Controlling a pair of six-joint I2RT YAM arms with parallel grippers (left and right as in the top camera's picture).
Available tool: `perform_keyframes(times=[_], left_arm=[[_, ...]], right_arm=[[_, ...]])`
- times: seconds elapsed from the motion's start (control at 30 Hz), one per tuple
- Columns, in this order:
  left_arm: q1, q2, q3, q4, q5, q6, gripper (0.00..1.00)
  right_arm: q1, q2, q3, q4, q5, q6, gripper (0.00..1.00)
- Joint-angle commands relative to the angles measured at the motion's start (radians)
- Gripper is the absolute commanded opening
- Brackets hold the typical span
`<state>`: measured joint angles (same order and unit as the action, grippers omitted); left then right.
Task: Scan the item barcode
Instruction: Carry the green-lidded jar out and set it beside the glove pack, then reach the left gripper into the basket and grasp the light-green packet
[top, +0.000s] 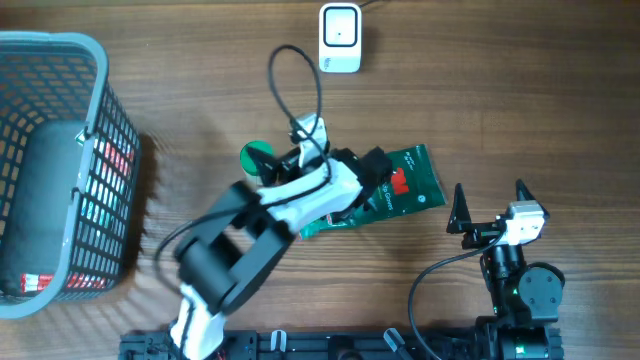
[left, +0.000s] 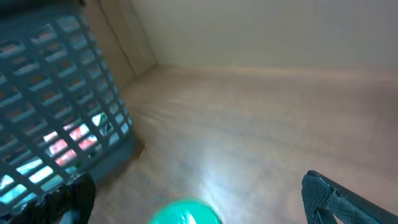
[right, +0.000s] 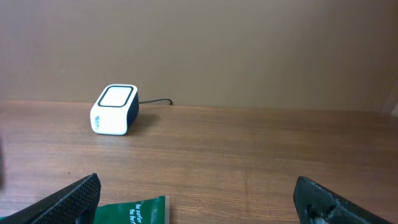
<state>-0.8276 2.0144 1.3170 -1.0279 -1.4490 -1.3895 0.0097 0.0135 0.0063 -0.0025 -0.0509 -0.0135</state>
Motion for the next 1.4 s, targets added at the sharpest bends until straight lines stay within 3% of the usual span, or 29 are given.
perform_keyframes(times=[0.0,0.07,0.17,0.27,0.37,0.43,0.53,0.63,0.73,0.87,1.1,1.37], left_arm=[[0.038,-0.274,0.019,-0.093,-0.044,-0.004,1.00],[0.096,-0.501,0.057,-0.136,0.010,0.033,1.00],[0.254,-0.798,0.115,-0.078,0.222,0.189,1.00],[0.562,-1.073,0.117,0.102,0.500,0.409,1.00],[0.864,-1.190,0.117,0.118,0.613,0.422,1.00],[1.033,-1.158,0.116,0.091,0.721,0.427,1.00],[1.239,-0.995,0.116,0.093,0.927,0.547,1.00],[1.359,-0.806,0.116,0.089,1.206,0.677,1.00],[1.441,-0.597,0.116,0.034,1.442,0.695,1.00],[1.450,-0.431,0.116,-0.071,1.463,0.702,1.00],[1.466,-0.378,0.116,-0.106,1.511,0.762,1.00],[1.670,-0.378,0.096,-0.128,1.561,0.829,1.00]], right_arm=[[-0.002,-0.006,-0.001,0.003,0.006,-0.011,1.00],[-0.002,-0.006,-0.001,0.003,0.006,-0.011,1.00],[-0.002,-0.006,-0.001,0.003,0.006,-0.012,1.00],[-0.002,-0.006,-0.001,0.003,0.006,-0.011,1.00],[-0.002,-0.006,-0.001,0.003,0.006,-0.011,1.00],[-0.002,-0.006,-0.001,0.003,0.006,-0.011,1.00],[-0.002,-0.006,-0.001,0.003,0.006,-0.011,1.00],[-0.002,-0.006,-0.001,0.003,0.006,-0.011,1.00],[-0.002,-0.006,-0.001,0.003,0.006,-0.011,1.00],[-0.002,-0.006,-0.001,0.003,0.006,-0.011,1.00],[-0.002,-0.006,-0.001,0.003,0.006,-0.011,1.00],[-0.002,-0.006,-0.001,0.003,0.006,-0.012,1.00]])
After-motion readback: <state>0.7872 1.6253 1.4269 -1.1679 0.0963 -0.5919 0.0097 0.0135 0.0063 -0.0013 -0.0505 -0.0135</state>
